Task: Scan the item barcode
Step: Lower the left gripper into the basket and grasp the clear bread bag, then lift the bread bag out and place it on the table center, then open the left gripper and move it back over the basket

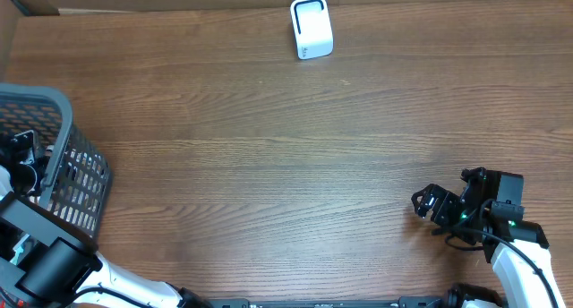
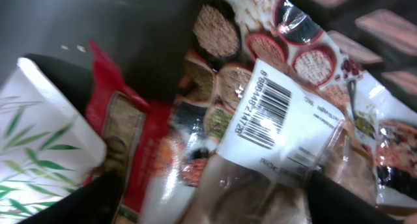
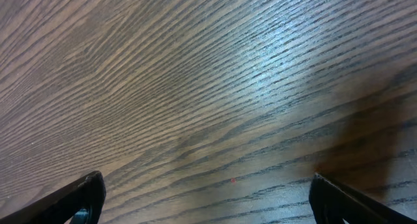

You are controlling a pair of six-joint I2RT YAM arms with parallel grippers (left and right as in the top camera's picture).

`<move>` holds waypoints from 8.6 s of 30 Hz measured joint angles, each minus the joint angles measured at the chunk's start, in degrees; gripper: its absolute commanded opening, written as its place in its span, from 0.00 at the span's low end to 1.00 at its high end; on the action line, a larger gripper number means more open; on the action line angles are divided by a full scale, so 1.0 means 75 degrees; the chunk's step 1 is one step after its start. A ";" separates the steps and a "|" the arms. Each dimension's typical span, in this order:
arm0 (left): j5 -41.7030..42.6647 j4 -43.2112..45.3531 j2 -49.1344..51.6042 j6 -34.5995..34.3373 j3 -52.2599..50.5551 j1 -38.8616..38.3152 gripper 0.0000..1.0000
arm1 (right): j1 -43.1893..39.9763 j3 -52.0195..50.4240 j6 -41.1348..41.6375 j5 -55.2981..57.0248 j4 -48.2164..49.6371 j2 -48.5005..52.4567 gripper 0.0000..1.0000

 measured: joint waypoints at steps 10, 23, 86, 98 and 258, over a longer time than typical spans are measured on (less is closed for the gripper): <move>0.0303 -0.0391 0.0076 -0.0082 0.0099 -0.0061 0.04 | 0.0003 0.0000 0.0006 0.0006 0.0000 0.0000 1.00; -0.0213 -0.1716 -0.1300 -0.2296 0.2495 -0.0052 0.04 | 0.0000 0.0000 0.0003 0.0012 0.0006 0.0000 1.00; 0.0985 0.2168 -0.0769 -0.1489 -0.1772 0.1239 0.04 | 0.0000 0.0000 0.0006 0.0012 0.0003 0.0000 1.00; 0.1641 0.1495 -0.0930 -0.2084 -0.1358 0.1233 0.04 | 0.0000 0.0000 0.0003 0.0015 0.0003 0.0000 1.00; -0.2390 0.1160 -0.2693 -0.2180 -0.2151 -0.0565 0.97 | 0.0003 0.0000 0.0006 0.0015 0.0009 0.0000 1.00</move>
